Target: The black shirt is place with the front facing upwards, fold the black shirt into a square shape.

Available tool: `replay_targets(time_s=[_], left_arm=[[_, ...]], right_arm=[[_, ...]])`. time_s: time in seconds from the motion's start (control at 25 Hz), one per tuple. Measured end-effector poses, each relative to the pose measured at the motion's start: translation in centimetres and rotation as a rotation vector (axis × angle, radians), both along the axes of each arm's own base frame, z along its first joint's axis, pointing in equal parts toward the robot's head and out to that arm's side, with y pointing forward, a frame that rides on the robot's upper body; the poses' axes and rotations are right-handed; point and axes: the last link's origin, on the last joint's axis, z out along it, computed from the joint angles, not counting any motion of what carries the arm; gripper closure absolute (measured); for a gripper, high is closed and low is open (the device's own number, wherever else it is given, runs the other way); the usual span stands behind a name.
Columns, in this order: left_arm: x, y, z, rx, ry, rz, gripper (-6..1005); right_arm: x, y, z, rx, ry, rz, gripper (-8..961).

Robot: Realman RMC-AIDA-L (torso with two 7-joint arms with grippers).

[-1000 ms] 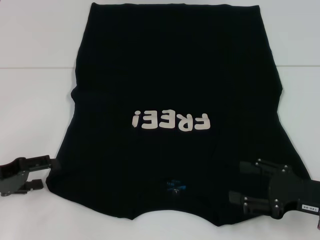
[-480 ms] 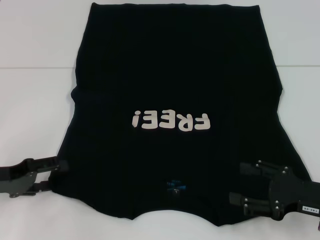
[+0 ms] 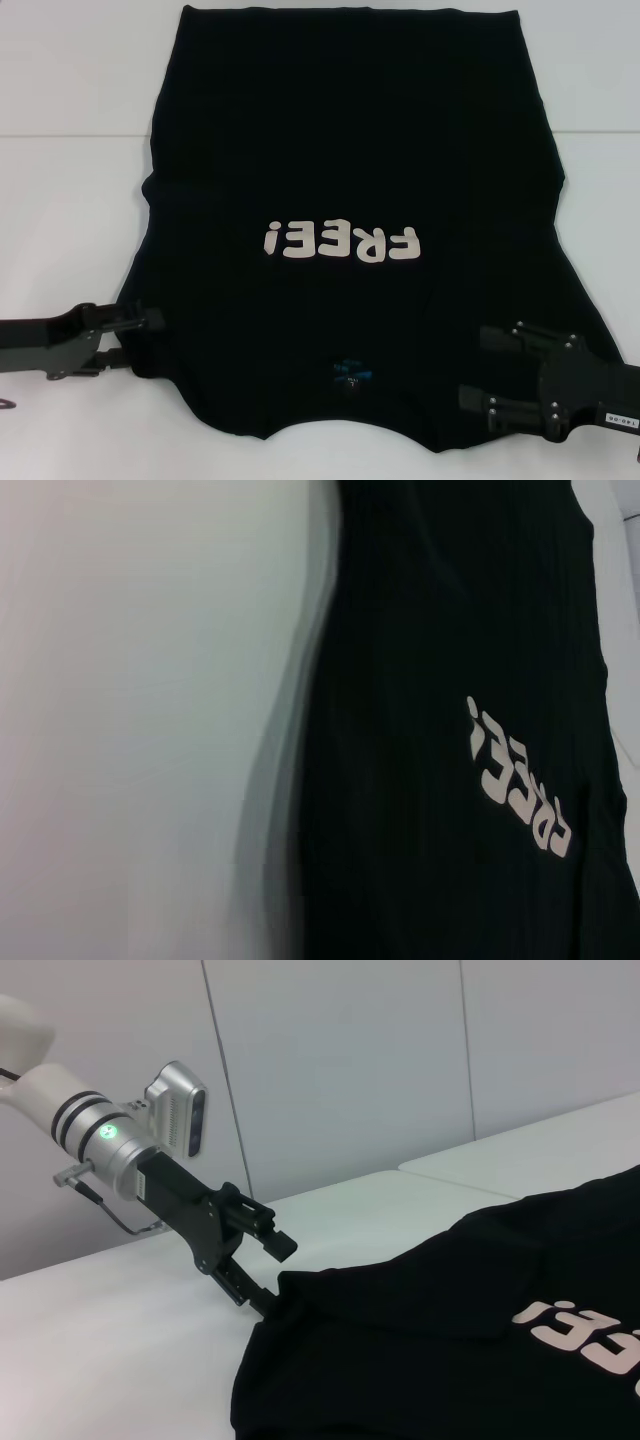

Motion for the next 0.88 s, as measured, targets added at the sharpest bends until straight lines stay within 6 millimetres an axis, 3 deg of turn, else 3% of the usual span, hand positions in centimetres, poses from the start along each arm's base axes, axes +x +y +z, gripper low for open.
replay_targets(time_s=[0.88], left_arm=[[-1.1,0.6,1.3,0.048,0.07,0.014,106]], right_arm=[[-0.3,-0.1,0.1,-0.005,0.013,0.01,97]])
